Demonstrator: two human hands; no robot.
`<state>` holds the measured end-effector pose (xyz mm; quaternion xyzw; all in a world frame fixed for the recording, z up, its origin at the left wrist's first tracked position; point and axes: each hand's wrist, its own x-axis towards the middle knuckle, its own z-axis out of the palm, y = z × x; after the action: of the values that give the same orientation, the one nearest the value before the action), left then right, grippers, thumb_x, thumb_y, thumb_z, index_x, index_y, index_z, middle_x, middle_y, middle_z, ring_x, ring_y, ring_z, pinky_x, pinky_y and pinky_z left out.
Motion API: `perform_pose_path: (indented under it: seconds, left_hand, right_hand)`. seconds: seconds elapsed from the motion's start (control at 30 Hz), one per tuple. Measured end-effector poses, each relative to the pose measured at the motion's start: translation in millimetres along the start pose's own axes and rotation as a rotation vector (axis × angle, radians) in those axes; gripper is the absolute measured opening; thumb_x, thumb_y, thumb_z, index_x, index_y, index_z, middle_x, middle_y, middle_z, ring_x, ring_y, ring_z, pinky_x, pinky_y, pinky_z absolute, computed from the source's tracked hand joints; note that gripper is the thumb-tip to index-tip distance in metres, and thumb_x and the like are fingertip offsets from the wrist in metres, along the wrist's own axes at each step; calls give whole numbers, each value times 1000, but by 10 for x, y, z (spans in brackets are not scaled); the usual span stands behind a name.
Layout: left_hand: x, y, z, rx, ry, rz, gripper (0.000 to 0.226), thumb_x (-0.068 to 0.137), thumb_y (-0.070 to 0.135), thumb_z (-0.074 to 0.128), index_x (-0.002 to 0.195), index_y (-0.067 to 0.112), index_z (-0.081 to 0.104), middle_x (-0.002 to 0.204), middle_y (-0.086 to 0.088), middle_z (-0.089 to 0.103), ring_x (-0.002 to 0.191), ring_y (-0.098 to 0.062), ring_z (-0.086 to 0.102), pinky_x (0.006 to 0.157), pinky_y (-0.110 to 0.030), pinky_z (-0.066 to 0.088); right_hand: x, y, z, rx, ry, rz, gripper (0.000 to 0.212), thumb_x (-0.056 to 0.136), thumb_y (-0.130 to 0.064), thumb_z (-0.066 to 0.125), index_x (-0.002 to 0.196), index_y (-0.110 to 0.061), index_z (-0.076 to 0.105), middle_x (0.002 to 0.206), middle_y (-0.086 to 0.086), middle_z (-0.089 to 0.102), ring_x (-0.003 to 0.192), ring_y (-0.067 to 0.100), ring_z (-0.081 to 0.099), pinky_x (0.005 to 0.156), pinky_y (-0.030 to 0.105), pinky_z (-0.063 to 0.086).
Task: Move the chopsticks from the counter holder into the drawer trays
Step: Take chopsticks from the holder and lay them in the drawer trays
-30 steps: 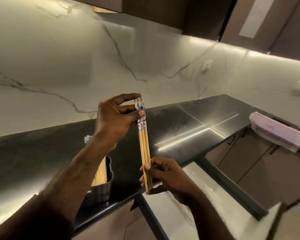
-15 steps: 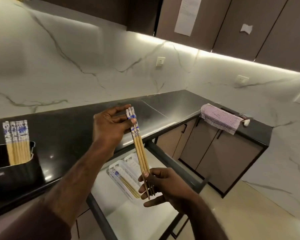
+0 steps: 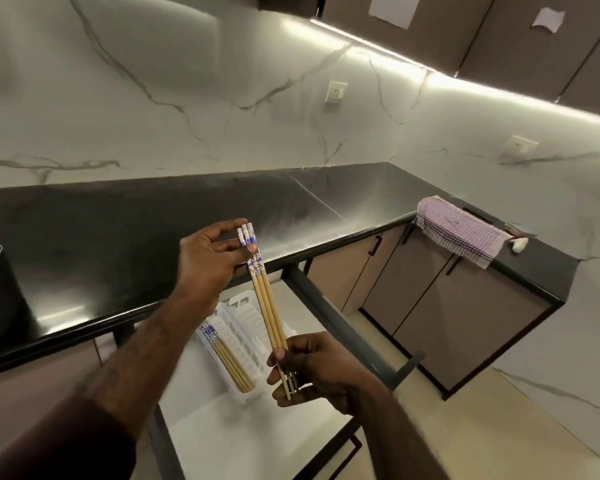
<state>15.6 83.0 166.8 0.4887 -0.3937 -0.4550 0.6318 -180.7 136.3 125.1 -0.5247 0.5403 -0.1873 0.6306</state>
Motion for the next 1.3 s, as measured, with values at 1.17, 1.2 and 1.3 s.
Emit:
perform_pose_path:
  seconds: [1.17,1.2,1.3]
  left_hand:
    - [1029,-3242,-384,1390,-436,-394,35,100,32,38,130,19,51,133,-4,57,133,-24,44,108,-44,39]
    - [1027,-3266,-375,1428,-460,-389,38,101,31,38,135,18,46,139,-4,52,142,-24,31,113,-45,33]
    - [1012,-3321,-352,1528,-515,-358,51,100,29,40,148,16,30,152,-4,38,150,-22,5,120,-47,8]
  right_hand:
    - [3299,1594,4,-558,23,536,42,63,-30,80,96,-7,66,81,9,74,74,30,74,68,45,62]
    - [3261,1536,41,-605,36,521,45,63,-28,81,99,-8,64,88,8,73,81,30,73,71,45,62]
    - [2999,1167,130,-802,36,421,36,80,-23,73,111,-10,58,108,7,67,102,29,67,82,34,55]
